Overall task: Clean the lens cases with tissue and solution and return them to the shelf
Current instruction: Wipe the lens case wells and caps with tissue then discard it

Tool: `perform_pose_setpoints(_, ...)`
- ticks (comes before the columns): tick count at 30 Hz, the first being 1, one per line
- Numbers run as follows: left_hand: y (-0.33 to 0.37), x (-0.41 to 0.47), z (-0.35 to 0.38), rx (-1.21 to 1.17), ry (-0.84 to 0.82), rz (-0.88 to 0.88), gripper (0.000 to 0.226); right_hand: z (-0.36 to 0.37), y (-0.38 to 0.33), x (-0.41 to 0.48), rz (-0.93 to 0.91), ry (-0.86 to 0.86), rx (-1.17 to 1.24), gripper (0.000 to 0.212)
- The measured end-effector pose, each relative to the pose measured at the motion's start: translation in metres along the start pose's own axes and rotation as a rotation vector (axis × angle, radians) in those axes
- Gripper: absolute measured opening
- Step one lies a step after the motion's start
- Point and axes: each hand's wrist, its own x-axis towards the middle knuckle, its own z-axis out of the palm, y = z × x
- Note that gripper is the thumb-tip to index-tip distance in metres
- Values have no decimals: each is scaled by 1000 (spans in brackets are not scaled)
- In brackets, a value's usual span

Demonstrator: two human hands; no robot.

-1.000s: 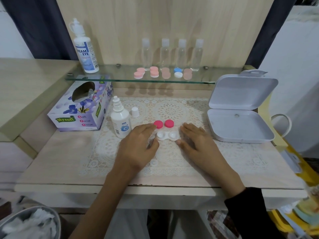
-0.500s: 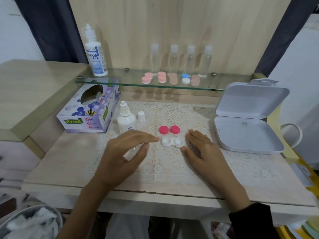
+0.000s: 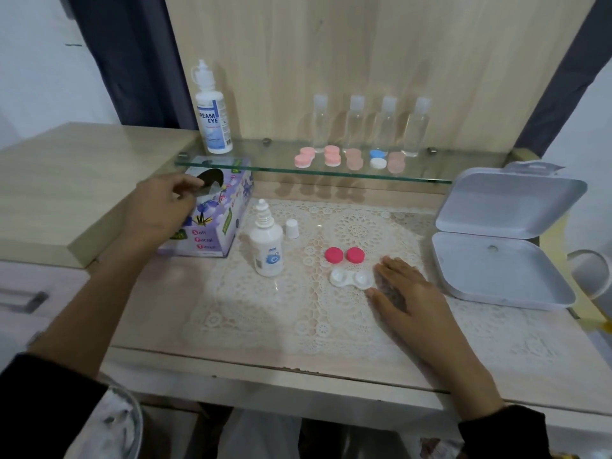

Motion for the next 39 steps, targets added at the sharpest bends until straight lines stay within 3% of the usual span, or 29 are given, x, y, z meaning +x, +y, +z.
perform_pose_setpoints(3, 8, 34, 7, 352, -178, 130, 25, 0, 0, 0, 6, 0, 17, 52)
perform_pose_setpoints(6, 19, 54, 13, 565, -316, 49, 16, -1, 0, 0, 13, -6, 28, 55)
perform_pose_setpoints(12, 17, 62, 30, 726, -292, 56, 26, -2, -1, -1, 29, -15, 53, 64)
perform_pose_setpoints(20, 0, 68, 33, 778, -199, 172, 25, 1, 2, -1, 29, -13, 56, 62)
perform_pose_setpoints(25, 3, 67, 33, 753, -257, 107, 22, 0, 1, -1, 22, -10, 63, 61)
perform_pose_setpoints(29, 5, 68, 35, 743, -207, 136, 19, 1, 2, -1, 22, -9, 69, 61)
perform_pose_setpoints(39, -8, 56, 34, 318, 111, 173, 19, 2, 4, 0, 23, -1, 72, 68)
